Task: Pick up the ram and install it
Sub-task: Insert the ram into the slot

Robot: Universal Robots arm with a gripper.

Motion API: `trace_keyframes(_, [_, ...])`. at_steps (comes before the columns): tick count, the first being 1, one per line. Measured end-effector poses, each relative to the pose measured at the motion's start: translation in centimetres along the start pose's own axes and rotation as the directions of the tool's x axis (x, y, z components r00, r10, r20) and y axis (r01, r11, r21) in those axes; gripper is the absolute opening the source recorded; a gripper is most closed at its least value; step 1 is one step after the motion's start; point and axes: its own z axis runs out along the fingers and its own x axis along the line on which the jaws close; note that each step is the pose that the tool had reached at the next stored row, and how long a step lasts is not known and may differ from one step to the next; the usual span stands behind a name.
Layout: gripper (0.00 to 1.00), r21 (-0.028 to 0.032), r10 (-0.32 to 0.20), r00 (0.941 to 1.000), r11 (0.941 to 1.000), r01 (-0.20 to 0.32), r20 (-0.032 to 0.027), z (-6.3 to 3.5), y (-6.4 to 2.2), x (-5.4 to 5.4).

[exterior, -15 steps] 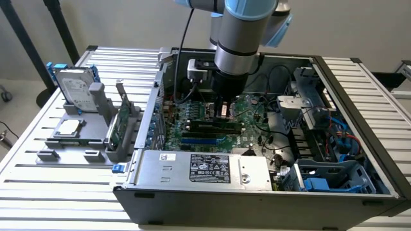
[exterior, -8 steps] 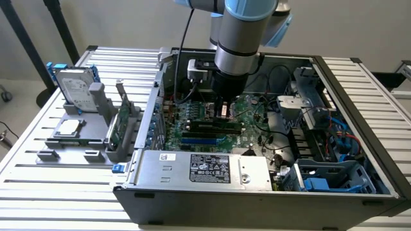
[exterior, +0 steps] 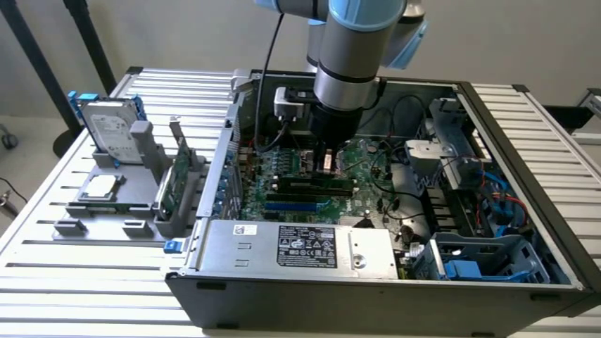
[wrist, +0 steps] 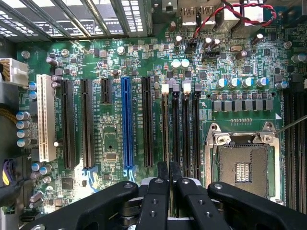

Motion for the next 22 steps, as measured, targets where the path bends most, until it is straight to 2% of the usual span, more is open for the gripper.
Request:
trace_keyframes(6, [0.13,-0.0009,0.000,1.0000,1.0000,0.000,-0.0001,0.17,-0.01,-0.01])
trace_keyframes(18, [0.13,-0.0123,0.000,1.0000,0.9999,0.000,-0.0008,0.32,-0.01,-0.01])
trace_keyframes(21, [0.15,-0.0138,0.000,1.0000,0.9999,0.000,-0.0010,0.33,0.01,-0.01])
trace_keyframes(22, [0.22,-0.0140,0.000,1.0000,0.9999,0.000,-0.0010,0.33,0.00,-0.01])
